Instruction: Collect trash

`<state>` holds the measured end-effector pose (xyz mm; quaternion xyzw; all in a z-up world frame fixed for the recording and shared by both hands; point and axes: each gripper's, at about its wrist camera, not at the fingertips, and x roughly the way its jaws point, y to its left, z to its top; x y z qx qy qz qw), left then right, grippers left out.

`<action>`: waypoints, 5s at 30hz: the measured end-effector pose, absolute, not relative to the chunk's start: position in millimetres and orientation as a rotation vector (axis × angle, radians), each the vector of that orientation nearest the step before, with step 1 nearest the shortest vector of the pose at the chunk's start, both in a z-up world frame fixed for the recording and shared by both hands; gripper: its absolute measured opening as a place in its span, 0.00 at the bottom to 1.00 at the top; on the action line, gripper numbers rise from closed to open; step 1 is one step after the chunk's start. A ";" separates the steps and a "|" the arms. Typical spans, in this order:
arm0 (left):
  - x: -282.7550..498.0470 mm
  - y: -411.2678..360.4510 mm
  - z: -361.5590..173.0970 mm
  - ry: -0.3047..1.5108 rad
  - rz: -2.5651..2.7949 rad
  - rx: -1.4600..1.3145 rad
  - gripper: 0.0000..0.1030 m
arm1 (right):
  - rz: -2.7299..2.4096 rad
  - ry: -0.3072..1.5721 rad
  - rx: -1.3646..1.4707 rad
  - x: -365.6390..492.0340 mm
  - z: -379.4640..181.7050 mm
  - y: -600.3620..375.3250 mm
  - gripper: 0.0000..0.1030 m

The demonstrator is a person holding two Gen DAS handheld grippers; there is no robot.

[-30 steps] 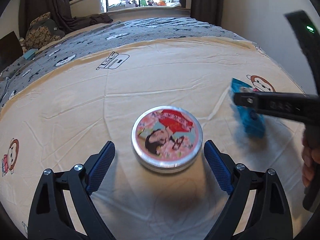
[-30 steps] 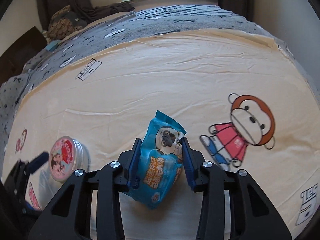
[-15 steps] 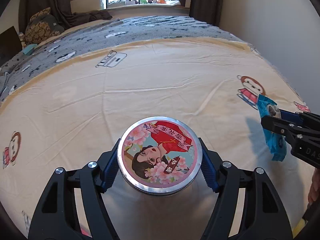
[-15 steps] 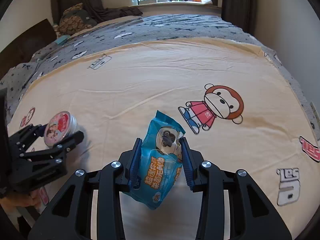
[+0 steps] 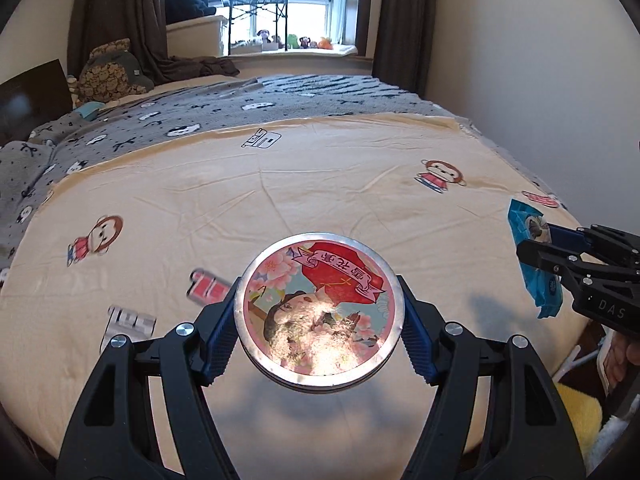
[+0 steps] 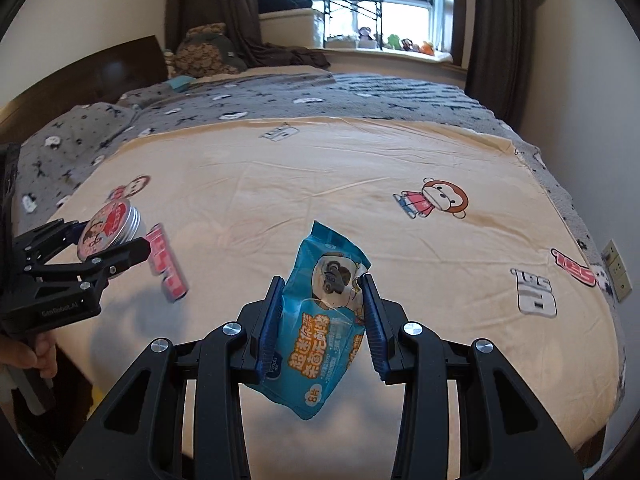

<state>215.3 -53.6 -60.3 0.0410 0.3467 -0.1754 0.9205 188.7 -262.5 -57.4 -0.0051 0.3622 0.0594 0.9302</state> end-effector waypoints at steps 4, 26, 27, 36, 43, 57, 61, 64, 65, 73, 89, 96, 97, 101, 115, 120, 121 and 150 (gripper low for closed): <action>163.0 -35.4 -71.2 0.684 -0.365 0.041 0.65 | 0.149 0.704 -0.033 136.7 -75.3 -249.2 0.38; 34.4 -15.4 -205.7 0.965 -0.409 0.090 0.65 | 0.252 0.935 0.051 28.4 -192.7 -191.4 0.38; 33.3 -16.0 -212.5 0.984 -0.409 0.091 0.65 | 0.253 0.950 0.054 28.9 -197.7 -190.1 0.38; 35.0 -18.5 -287.2 1.228 -0.443 0.082 0.65 | 0.262 1.148 0.131 38.1 -256.4 -180.9 0.39; 42.5 -19.3 -317.0 1.332 -0.481 0.064 0.65 | 0.272 1.242 0.161 42.8 -284.4 -173.2 0.39; 51.0 -22.4 -299.3 1.304 -0.458 0.060 0.84 | 0.220 1.233 0.180 50.4 -274.5 -178.8 0.66; 49.4 -16.5 -277.4 1.249 -0.434 0.059 0.91 | 0.193 1.178 0.178 46.3 -254.0 -186.8 0.87; 44.3 -11.5 -253.0 1.189 -0.419 0.057 0.92 | 0.172 1.131 0.151 43.2 -230.7 -194.9 0.97; 41.8 -10.1 -242.0 1.162 -0.414 0.059 0.92 | 0.165 1.109 0.138 44.0 -221.8 -196.2 0.97; 33.9 5.6 -163.8 0.951 -0.350 0.059 0.92 | 0.078 0.867 0.066 22.1 -137.5 -197.2 0.97; 6.5 6.7 -35.4 0.570 -0.217 0.058 0.92 | 0.029 0.618 0.042 -17.2 -46.0 -194.5 0.97; -3.9 11.0 -15.0 0.520 -0.202 0.051 0.92 | -0.012 0.553 0.019 -28.5 -27.1 -193.5 0.97; -4.6 11.1 -12.6 0.516 -0.203 0.050 0.92 | -0.019 0.545 0.015 -29.6 -25.1 -194.0 0.97; -8.4 9.3 -5.0 0.501 -0.214 0.050 0.92 | -0.043 0.524 0.003 -32.4 -17.6 -196.2 0.97; -16.6 7.6 7.6 0.469 -0.220 0.062 0.92 | -0.080 0.464 0.003 -42.4 3.0 -203.2 0.97; -17.8 6.2 8.4 0.465 -0.225 0.075 0.92 | -0.070 0.463 -0.003 -42.7 4.2 -200.7 0.97; -18.0 5.8 8.5 0.466 -0.225 0.076 0.92 | -0.069 0.464 -0.004 -42.8 4.3 -200.2 0.97; -20.4 3.6 9.2 0.459 -0.212 0.075 0.92 | -0.054 0.467 0.007 -42.7 5.0 -200.8 0.97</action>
